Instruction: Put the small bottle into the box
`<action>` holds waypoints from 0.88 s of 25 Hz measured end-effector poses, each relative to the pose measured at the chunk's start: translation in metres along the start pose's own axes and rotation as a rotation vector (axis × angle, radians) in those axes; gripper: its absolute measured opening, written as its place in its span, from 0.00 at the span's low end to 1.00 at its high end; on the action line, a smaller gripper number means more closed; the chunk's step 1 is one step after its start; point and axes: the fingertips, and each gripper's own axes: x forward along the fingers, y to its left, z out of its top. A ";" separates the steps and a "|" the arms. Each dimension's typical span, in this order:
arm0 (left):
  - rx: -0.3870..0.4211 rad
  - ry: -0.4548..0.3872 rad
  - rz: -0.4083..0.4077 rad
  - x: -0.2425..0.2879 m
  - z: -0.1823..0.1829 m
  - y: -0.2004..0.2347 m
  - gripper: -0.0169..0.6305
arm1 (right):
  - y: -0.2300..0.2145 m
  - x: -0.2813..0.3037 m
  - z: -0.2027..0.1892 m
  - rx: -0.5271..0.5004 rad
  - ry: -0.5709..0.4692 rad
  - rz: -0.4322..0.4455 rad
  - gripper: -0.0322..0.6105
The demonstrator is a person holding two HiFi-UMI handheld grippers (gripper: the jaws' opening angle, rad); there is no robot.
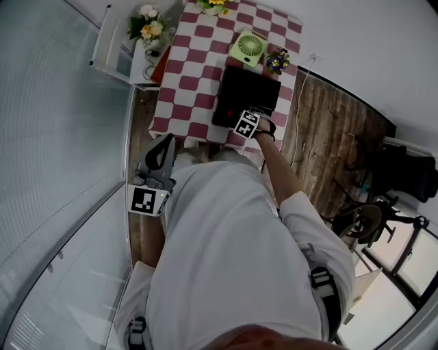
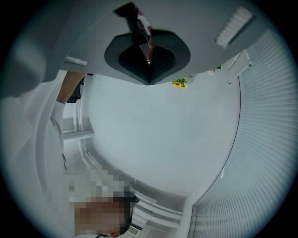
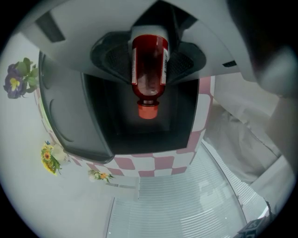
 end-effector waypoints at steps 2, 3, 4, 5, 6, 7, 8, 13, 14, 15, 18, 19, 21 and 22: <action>0.002 -0.001 -0.014 0.004 0.002 -0.002 0.03 | 0.000 -0.005 0.001 0.021 -0.022 0.005 0.41; 0.004 -0.001 -0.023 0.006 0.001 -0.003 0.03 | 0.000 -0.009 0.002 0.031 -0.036 0.005 0.40; 0.002 -0.003 -0.029 0.008 0.002 -0.004 0.03 | -0.001 -0.013 0.004 0.042 -0.052 0.004 0.40; -0.004 -0.006 -0.034 0.011 0.003 -0.005 0.03 | -0.001 -0.017 0.005 0.055 -0.067 0.001 0.40; -0.002 -0.006 -0.042 0.014 0.003 -0.006 0.03 | -0.002 -0.021 0.005 0.071 -0.082 -0.001 0.40; 0.006 -0.002 -0.055 0.016 0.002 -0.008 0.03 | -0.002 -0.026 0.005 0.090 -0.096 -0.003 0.40; 0.014 0.001 -0.069 0.019 0.000 -0.009 0.03 | -0.004 -0.031 0.004 0.110 -0.110 -0.006 0.39; 0.010 0.005 -0.124 0.039 -0.001 -0.019 0.03 | -0.009 -0.056 0.005 0.320 -0.263 0.021 0.37; 0.013 0.010 -0.140 0.043 -0.001 -0.022 0.03 | -0.009 -0.062 0.006 0.391 -0.317 0.036 0.37; 0.016 0.013 -0.157 0.047 -0.002 -0.025 0.03 | -0.010 -0.070 0.008 0.460 -0.372 0.049 0.37; 0.034 0.011 -0.209 0.062 0.001 -0.033 0.03 | -0.014 -0.095 0.017 0.613 -0.533 0.080 0.36; 0.036 0.008 -0.223 0.067 0.003 -0.036 0.03 | -0.015 -0.104 0.019 0.650 -0.584 0.089 0.36; 0.036 -0.003 -0.250 0.079 0.009 -0.043 0.03 | -0.017 -0.124 0.023 0.715 -0.684 0.104 0.33; 0.038 -0.007 -0.266 0.084 0.011 -0.047 0.03 | -0.019 -0.134 0.025 0.744 -0.733 0.110 0.32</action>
